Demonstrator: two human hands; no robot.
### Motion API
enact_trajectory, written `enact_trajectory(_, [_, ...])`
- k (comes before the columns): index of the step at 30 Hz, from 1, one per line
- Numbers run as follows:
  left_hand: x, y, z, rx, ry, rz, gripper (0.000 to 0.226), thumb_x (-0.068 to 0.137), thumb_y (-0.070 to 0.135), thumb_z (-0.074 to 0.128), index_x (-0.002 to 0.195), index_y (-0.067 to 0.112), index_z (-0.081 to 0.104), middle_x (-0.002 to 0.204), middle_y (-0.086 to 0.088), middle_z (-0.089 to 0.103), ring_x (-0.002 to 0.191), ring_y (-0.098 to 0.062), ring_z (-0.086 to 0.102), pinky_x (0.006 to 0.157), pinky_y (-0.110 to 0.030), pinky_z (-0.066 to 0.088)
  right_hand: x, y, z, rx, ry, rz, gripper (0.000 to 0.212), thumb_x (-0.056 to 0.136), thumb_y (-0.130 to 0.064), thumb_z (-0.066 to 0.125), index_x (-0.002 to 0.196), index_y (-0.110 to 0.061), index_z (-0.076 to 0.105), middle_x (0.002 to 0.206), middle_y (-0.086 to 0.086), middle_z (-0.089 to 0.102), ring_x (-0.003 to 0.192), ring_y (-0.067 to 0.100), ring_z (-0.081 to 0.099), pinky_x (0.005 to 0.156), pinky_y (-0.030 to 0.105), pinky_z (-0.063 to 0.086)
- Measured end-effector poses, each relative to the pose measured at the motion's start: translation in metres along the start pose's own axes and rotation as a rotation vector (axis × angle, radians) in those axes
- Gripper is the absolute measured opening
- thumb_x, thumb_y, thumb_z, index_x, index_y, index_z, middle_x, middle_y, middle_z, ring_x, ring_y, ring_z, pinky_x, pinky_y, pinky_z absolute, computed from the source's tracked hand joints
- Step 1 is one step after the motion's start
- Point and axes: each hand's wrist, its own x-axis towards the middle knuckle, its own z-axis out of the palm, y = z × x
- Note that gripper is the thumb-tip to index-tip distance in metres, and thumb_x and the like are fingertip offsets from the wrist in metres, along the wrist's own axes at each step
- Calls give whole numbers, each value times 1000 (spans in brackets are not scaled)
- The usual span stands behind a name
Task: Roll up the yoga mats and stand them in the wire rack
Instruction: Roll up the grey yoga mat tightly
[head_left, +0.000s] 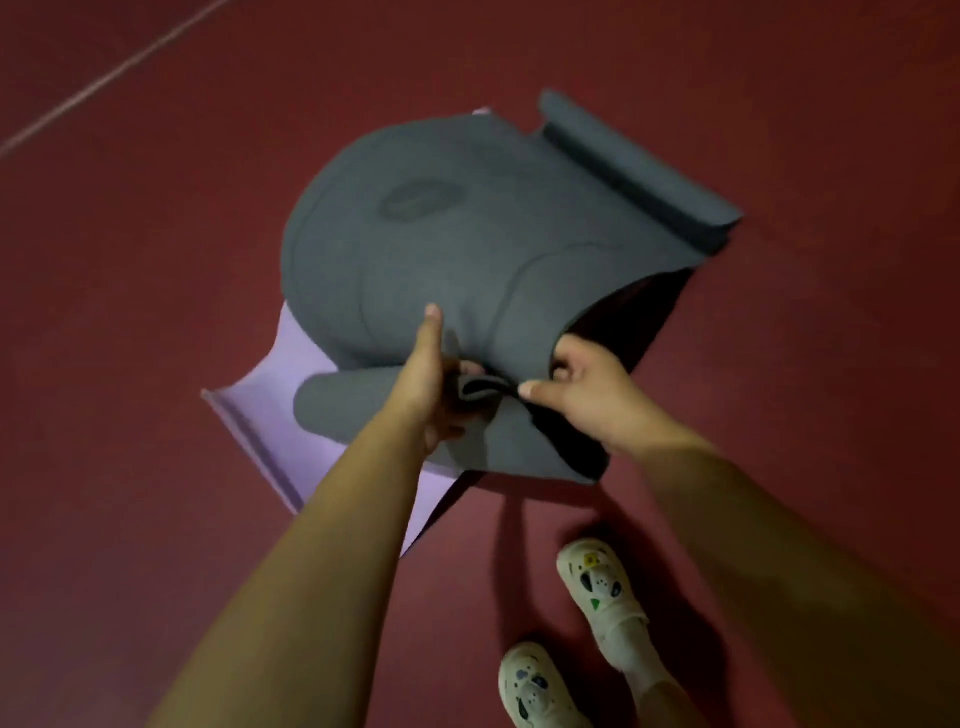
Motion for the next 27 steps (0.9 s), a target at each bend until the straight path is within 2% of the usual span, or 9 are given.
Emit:
enact_trajectory(2, [-32,21,30,16,-59,-34,76,78,80,35,101,13,64,96,-6,68,93,-27,64,86,-43,39,-45,-26,-25,-50,-15,-37,34,79,12,65,99,-15,60,117,13,64,102,16,61,95,28,47])
enact_trajectory(6, [-94,30,86,88,-66,-37,28,88,41,54,91,14,59,86,-6,64,75,-21,65,82,-32,46,-129,-58,-74,166,-83,75,17,80,-13,74,91,-15,62,93,9,65,84,20,61,76,32,50])
enact_trajectory(8, [-119,30,117,102,-23,65,14,90,27,55,88,13,57,78,-6,61,56,-16,64,63,-26,48,-152,-68,-109,354,27,167,47,70,-52,75,83,-10,58,75,7,59,68,17,56,66,27,45])
enact_trajectory(10, [-142,30,152,182,-40,175,12,90,23,57,86,12,59,77,-5,62,58,-17,63,65,-28,46,-164,-78,-150,605,233,334,57,79,-62,56,78,-5,56,69,8,67,61,16,66,65,28,56])
enact_trajectory(13, [-167,29,203,411,-70,363,17,88,23,61,79,9,65,76,-6,65,72,-24,62,70,-32,47,-176,-88,-207,727,416,480,50,94,-50,46,75,-4,50,52,6,63,43,13,62,42,22,53])
enact_trajectory(17, [-195,23,247,778,-125,555,24,87,23,64,98,2,70,96,-8,72,91,-21,67,87,-36,53,-188,-81,-268,634,449,633,35,92,-29,60,117,-6,52,92,7,62,74,20,64,56,29,56])
enact_trajectory(21, [-220,23,290,1145,-188,749,29,87,31,62,91,3,69,84,-9,73,78,-18,68,74,-30,53,-202,-49,-317,599,378,783,44,91,-11,60,131,3,48,68,17,67,49,29,66,35,38,51])
enact_trajectory(24, [-228,40,340,1298,-163,952,35,88,30,62,72,-1,58,68,-17,65,65,-25,60,55,-26,35,-198,-53,-366,510,588,704,34,94,2,49,127,10,48,93,16,61,65,31,58,46,31,52])
enact_trajectory(27, [-228,78,406,1267,-169,1170,35,87,24,64,63,1,54,67,-20,61,66,-25,57,58,-25,27,-186,-90,-438,287,951,389,33,86,6,50,118,1,52,113,14,58,90,28,57,68,33,44])
